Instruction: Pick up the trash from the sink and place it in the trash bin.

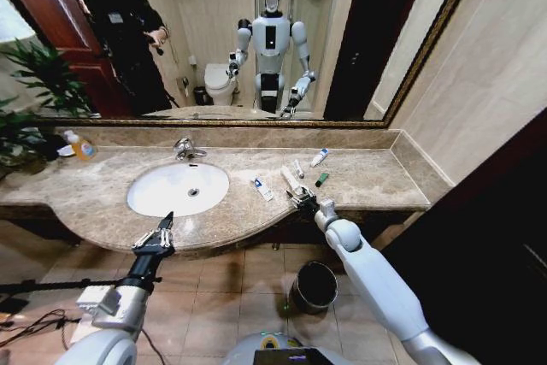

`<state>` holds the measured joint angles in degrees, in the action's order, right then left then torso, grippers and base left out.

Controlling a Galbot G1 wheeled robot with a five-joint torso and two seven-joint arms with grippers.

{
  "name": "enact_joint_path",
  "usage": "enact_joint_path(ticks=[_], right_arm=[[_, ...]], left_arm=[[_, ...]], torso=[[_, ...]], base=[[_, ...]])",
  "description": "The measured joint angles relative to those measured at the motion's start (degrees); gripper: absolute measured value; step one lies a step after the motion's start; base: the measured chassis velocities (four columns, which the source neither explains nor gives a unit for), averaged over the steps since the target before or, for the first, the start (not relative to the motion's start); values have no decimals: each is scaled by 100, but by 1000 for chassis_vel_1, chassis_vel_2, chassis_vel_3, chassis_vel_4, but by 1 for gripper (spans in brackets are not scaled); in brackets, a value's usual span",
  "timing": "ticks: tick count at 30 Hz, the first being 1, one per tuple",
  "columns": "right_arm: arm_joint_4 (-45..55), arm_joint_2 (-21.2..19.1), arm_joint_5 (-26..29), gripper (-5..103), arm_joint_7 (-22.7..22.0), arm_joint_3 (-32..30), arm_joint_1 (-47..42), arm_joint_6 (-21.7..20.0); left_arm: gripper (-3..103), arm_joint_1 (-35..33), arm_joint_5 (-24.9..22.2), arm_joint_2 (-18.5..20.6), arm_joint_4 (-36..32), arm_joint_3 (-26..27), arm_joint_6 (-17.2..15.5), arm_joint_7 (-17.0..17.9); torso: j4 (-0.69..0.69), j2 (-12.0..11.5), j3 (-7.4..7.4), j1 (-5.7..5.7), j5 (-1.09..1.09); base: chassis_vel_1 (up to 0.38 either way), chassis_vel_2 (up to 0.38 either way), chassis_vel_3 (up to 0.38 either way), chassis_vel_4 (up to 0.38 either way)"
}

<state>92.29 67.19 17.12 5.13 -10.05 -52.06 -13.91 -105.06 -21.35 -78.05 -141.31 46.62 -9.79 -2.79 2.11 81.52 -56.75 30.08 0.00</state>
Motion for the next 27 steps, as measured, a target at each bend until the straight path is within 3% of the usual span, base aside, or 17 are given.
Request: enact_joint_path(ticks=[1, 3, 4, 5, 6, 8, 9, 12, 13, 27], right_arm=[[3, 13, -1, 37, -41, 4, 1, 2], [5, 23, -1, 37, -66, 4, 3, 4], [7, 41, -2, 27, -87, 3, 3, 5], [10, 54, -2, 27, -102, 2, 3, 6], [16, 65, -3, 16, -120, 0, 1, 8], [26, 76, -3, 16, -137, -2, -9, 9], [36, 81, -4, 5, -143, -5, -16, 9], [72, 92, -4, 5, -159, -16, -36, 10], [128, 101, -4, 0, -187, -31, -61, 10], [1247, -110, 226, 0, -463, -490, -636, -5]], left_arm=[[0, 0, 0, 0, 0, 0, 0, 0], [0, 0, 0, 0, 0, 0, 0, 0], [0, 0, 0, 0, 0, 0, 0, 0], [0, 0, 0, 0, 0, 0, 0, 0], [0, 0, 0, 0, 0, 0, 0, 0], [0, 0, 0, 0, 0, 0, 0, 0], [0, 0, 0, 0, 0, 0, 0, 0], [0, 0, 0, 0, 0, 0, 0, 0], [0, 0, 0, 0, 0, 0, 0, 0], [0, 0, 0, 0, 0, 0, 0, 0]], torso=[[0, 0, 0, 0, 0], [0, 0, 0, 0, 0], [0, 0, 0, 0, 0], [0, 0, 0, 0, 0], [0, 0, 0, 0, 0], [0, 0, 0, 0, 0], [0, 0, 0, 0, 0], [0, 0, 0, 0, 0], [0, 0, 0, 0, 0], [1, 0, 0, 0, 1]], base=[[0, 0, 0, 0], [0, 0, 0, 0], [0, 0, 0, 0], [0, 0, 0, 0], [0, 0, 0, 0], [0, 0, 0, 0], [0, 0, 0, 0], [0, 0, 0, 0], [0, 0, 0, 0], [0, 0, 0, 0]])
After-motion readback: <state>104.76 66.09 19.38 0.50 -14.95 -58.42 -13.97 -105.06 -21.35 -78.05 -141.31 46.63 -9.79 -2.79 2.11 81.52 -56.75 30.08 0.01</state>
